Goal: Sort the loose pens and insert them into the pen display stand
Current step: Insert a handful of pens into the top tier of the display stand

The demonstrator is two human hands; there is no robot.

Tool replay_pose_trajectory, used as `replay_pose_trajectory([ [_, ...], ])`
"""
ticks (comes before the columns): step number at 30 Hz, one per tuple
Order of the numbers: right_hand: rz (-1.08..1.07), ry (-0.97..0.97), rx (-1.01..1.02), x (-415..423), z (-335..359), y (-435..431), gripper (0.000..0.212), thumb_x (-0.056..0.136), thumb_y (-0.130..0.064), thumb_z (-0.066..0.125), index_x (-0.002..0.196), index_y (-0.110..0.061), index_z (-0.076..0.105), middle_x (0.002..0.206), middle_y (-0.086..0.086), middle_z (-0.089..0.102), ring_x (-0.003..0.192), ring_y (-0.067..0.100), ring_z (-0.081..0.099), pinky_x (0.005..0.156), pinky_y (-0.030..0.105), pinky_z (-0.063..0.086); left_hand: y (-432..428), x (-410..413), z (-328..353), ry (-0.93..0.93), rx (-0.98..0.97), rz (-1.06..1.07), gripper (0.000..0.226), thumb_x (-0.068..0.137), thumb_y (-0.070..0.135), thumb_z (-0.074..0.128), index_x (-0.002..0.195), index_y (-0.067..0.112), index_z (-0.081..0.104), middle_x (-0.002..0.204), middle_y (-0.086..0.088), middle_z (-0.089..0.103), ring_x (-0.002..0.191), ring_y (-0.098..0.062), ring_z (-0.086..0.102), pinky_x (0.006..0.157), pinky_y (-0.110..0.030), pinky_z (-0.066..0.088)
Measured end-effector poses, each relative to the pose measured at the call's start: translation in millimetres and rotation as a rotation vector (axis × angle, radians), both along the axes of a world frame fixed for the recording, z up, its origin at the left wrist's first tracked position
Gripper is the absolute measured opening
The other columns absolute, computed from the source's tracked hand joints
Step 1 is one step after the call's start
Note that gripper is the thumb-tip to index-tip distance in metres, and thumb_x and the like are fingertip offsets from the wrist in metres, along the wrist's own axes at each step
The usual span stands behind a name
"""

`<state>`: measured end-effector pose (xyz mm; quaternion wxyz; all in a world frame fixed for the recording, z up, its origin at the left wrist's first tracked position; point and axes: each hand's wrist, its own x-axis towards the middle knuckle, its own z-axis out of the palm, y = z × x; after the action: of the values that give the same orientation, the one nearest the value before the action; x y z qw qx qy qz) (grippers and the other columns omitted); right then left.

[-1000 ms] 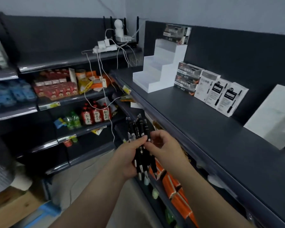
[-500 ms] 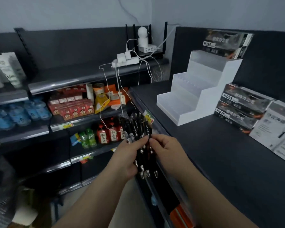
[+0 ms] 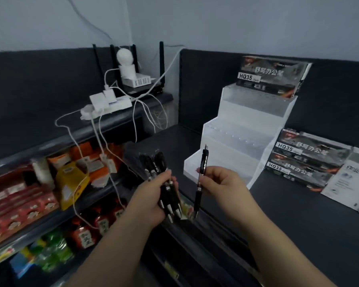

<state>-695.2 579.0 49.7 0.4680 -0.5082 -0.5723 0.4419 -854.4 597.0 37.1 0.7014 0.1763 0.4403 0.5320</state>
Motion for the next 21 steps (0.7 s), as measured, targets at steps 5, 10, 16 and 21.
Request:
replay_pose_trajectory([
  [5, -0.193, 0.024, 0.001, 5.7, 8.5, 23.7, 0.012, 0.090, -0.006, 0.058, 0.095, -0.012, 0.067, 0.075, 0.000, 0.066, 0.063, 0.001, 0.063, 0.064, 0.010, 0.050, 48.4, -7.8, 5.4, -0.065, -0.039, -0.115, 0.010, 0.088, 0.014, 0.063, 0.081, 0.006, 0.061, 0.064, -0.004, 0.061, 0.061, -0.015, 0.060, 0.049, -0.024, 0.052],
  [10, -0.258, -0.001, 0.051, 24.4, 25.3, 40.2, 0.011, 0.090, -0.008, 0.059, 0.090, -0.015, 0.067, 0.071, -0.007, 0.071, 0.065, 0.001, 0.067, 0.062, 0.009, 0.047, 71.8, 3.7, 13.1, -0.034, 0.004, -0.187, 0.010, 0.085, 0.010, 0.065, 0.089, 0.001, 0.064, 0.068, -0.006, 0.065, 0.058, -0.013, 0.064, 0.052, -0.023, 0.055],
  [16, -0.282, -0.044, 0.128, 44.1, 40.7, 56.7, 0.013, 0.090, -0.007, 0.059, 0.093, -0.017, 0.066, 0.072, -0.011, 0.067, 0.059, -0.008, 0.063, 0.056, 0.002, 0.043, 88.1, 21.7, 27.8, -0.006, 0.020, -0.118, 0.008, 0.086, 0.011, 0.065, 0.086, 0.004, 0.065, 0.066, -0.004, 0.069, 0.062, -0.013, 0.065, 0.050, -0.023, 0.055],
  [21, -0.411, -0.093, 0.157, 49.3, 53.8, 76.5, 0.020, 0.088, -0.016, 0.063, 0.107, -0.015, 0.066, 0.088, -0.001, 0.071, 0.076, 0.012, 0.066, 0.066, 0.017, 0.051, 105.6, 32.3, 31.1, -0.008, 0.031, -0.162, 0.010, 0.088, 0.014, 0.062, 0.085, 0.006, 0.065, 0.074, -0.006, 0.070, 0.069, -0.014, 0.064, 0.058, -0.028, 0.052],
])
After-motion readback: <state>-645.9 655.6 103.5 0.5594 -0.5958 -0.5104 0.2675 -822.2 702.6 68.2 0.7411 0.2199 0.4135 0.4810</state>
